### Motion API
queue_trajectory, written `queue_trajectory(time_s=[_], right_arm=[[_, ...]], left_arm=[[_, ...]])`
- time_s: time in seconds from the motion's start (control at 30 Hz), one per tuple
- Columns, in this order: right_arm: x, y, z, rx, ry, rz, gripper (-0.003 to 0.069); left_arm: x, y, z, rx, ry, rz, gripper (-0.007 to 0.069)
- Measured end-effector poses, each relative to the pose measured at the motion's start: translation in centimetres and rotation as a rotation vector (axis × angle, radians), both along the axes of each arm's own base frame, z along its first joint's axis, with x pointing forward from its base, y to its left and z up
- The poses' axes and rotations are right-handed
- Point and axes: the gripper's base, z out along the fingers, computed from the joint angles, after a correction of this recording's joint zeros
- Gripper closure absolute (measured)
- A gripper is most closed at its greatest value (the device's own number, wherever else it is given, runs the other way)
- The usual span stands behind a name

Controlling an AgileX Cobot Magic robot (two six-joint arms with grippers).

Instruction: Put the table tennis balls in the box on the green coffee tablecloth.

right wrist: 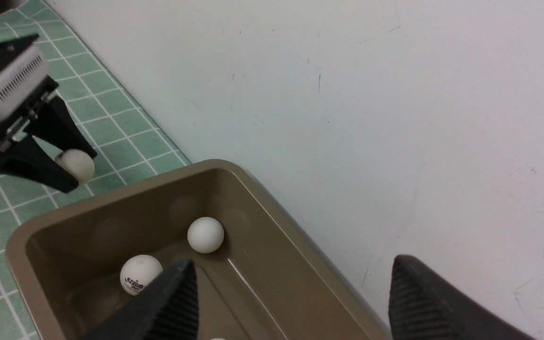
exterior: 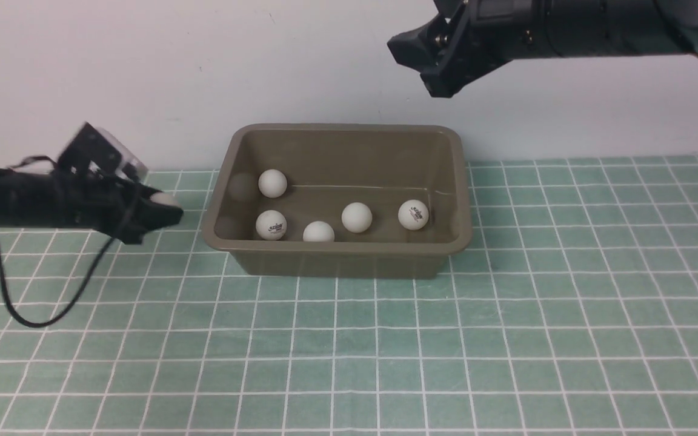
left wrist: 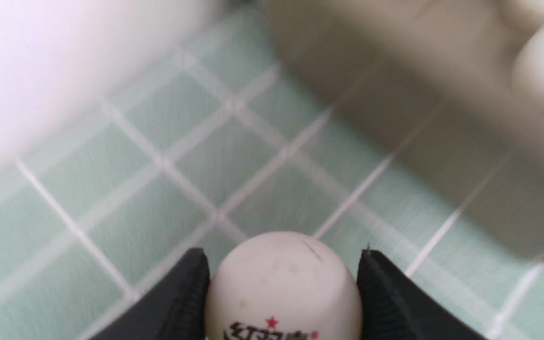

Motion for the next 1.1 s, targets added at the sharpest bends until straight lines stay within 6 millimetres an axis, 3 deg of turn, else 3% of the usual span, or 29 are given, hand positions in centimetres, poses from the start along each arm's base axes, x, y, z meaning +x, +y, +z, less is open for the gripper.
queue_trajectory(time_s=[0.13,0.23,0.33,0.43,0.6,0.7,0.83,0.93,1.1], right_arm=[[0.0,0.0,0.0,0.000,-0.001,-0.001,0.0166],[0.0,0.0,0.0,0.001,-0.002,-0.001,0.0169],[0.0,0.0,0.0,0.001,-0.002,-0.001,0.0179],[0.0,0.0,0.0,0.002,-0.002,-0.002,0.0186],[0.0,0.0,0.0,0.001,-0.002,-0.002,0.0186],[0.0,-0.1,0.0,-0.014,-0.009,-0.001,0.0186],[-0.3,-0.4,0.7,-0.031,-0.044,-0.005,0.0186],[-1.3,-1.0,2.4,-0.033,-0.110,-0.016,0.0186],[-4.8,-2.8,6.9,-0.030,-0.245,-0.032,0.0186]], left_arm=[[-0.7,-0.5,3.6,-0.095,-0.067,-0.060,0.0272],[-0.9,-1.8,4.8,-0.158,-0.089,-0.112,0.0272],[-0.7,-3.8,5.0,-0.177,-0.093,-0.154,0.0272],[-0.5,-8.0,4.7,-0.121,-0.090,-0.225,0.0272],[-0.2,-12.2,4.1,-0.013,-0.102,-0.251,0.0272],[0.3,-13.1,3.9,0.016,-0.100,-0.169,0.0222],[0.8,-13.0,3.9,-0.010,-0.067,-0.054,0.0118],[0.6,-12.8,4.6,-0.045,-0.014,0.002,0.0071],[-1.0,-12.3,9.8,0.037,-0.073,0.022,0.0097]])
